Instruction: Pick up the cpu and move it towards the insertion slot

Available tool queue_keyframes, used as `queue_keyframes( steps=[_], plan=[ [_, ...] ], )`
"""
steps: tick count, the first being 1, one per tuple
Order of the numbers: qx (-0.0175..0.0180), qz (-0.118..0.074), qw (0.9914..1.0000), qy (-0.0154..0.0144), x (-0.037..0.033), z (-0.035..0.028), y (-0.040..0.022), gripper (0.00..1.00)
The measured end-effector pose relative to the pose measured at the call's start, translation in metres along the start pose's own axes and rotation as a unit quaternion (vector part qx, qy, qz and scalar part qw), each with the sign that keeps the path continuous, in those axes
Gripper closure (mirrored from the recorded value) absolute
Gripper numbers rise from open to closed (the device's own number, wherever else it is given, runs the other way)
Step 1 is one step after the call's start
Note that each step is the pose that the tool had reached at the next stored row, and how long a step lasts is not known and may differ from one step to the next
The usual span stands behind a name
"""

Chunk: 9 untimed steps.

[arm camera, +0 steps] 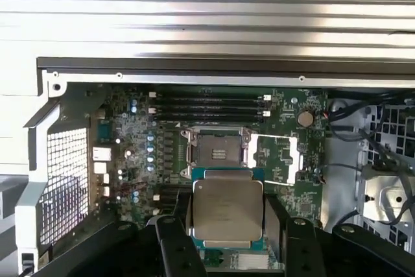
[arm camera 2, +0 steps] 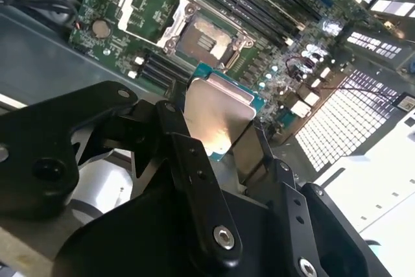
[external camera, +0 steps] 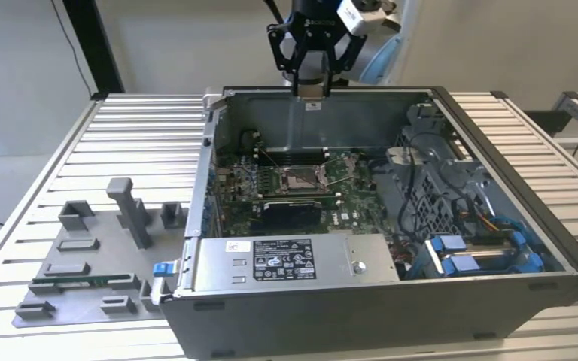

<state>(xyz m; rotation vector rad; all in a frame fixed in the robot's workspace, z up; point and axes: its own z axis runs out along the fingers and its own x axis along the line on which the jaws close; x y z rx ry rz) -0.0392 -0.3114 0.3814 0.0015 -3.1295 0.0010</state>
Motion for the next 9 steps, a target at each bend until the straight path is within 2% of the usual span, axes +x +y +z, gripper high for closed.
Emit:
queue_keyframes(
  steps=[9],
  plan=[
    [0.0, 0.0, 1.0, -0.0001, 0.0007, 0.0001, 0.0004, 1.0]
  ],
)
